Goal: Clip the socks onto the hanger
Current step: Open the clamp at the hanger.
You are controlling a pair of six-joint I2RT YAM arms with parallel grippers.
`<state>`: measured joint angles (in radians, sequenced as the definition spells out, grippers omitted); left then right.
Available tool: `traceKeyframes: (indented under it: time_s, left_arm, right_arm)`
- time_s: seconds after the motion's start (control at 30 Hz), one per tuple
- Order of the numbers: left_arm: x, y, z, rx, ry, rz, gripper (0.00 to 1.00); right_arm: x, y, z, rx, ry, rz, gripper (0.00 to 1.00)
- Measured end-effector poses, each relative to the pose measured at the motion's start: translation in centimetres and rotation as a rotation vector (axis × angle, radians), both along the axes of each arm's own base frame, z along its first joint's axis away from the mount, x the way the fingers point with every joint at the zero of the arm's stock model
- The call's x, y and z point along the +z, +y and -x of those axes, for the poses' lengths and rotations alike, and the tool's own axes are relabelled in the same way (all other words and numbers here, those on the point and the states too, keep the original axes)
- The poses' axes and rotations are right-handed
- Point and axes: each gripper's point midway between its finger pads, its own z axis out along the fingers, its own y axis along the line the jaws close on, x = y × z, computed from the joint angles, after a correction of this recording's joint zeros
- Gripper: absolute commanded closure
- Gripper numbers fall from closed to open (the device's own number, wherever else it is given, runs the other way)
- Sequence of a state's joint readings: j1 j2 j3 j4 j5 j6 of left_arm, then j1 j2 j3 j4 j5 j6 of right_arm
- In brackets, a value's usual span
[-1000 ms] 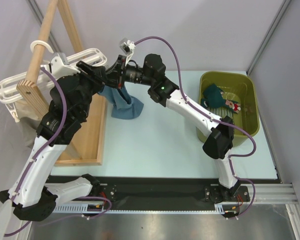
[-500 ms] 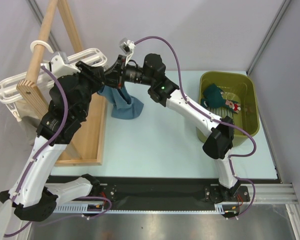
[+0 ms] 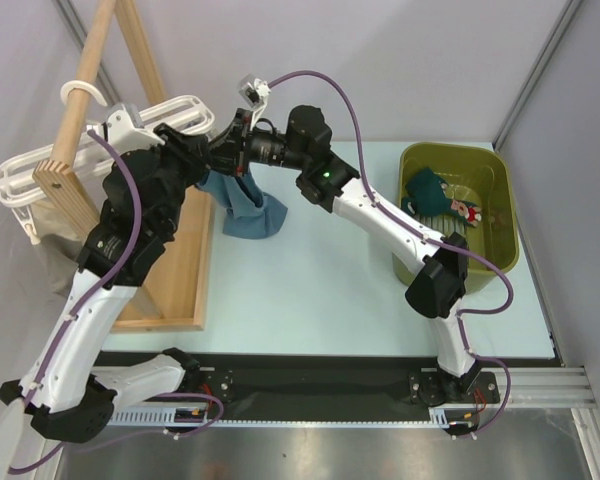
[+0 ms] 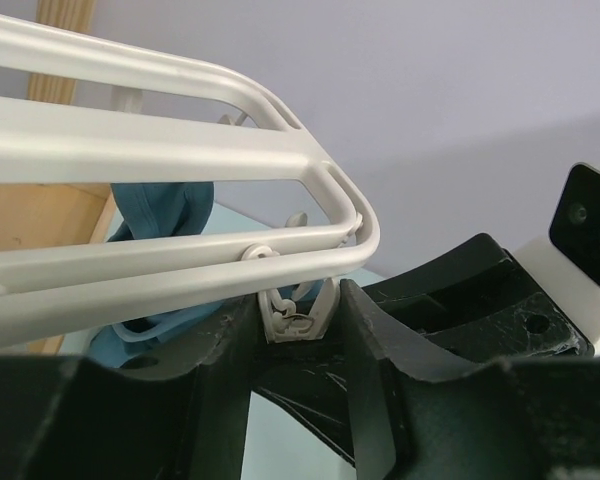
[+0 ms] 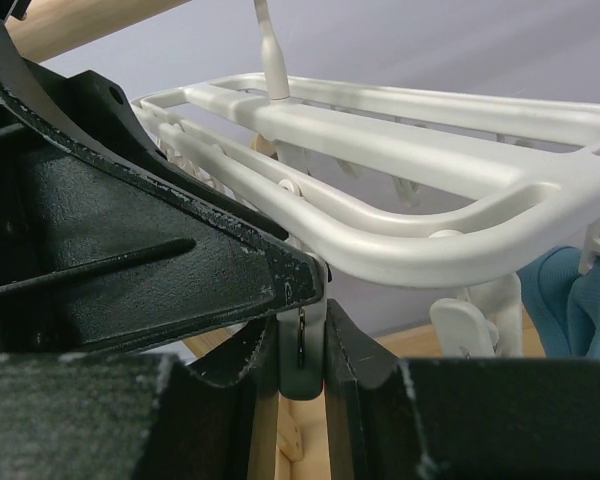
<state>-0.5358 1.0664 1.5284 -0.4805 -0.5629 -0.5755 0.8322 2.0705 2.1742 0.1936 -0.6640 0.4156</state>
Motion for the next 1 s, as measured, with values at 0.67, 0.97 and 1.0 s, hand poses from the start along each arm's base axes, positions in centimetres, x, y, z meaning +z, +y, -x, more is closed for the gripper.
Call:
traceKeyframes:
  time_s: [0.67, 0.97, 1.0]
  left_arm:
    - [-0.2, 0.8, -0.2, 0.035, 0.002, -0.017, 1.00]
    - [-0.4, 1.2, 0.1, 0.043, 0.012, -0.027, 1.00]
    - [-0.4, 1.3, 0.3, 0.043, 0.012, -0.028, 1.00]
  right_arm:
    - [-6.2, -1.5, -0.9, -0.101, 0.097, 0.179, 0.05]
    - [-7.1, -14.5, -3.6, -0.481, 0.235, 0.343, 0.12]
    - [-6.8, -17.1, -4.6, -0.556, 0.250, 0.343, 0.13]
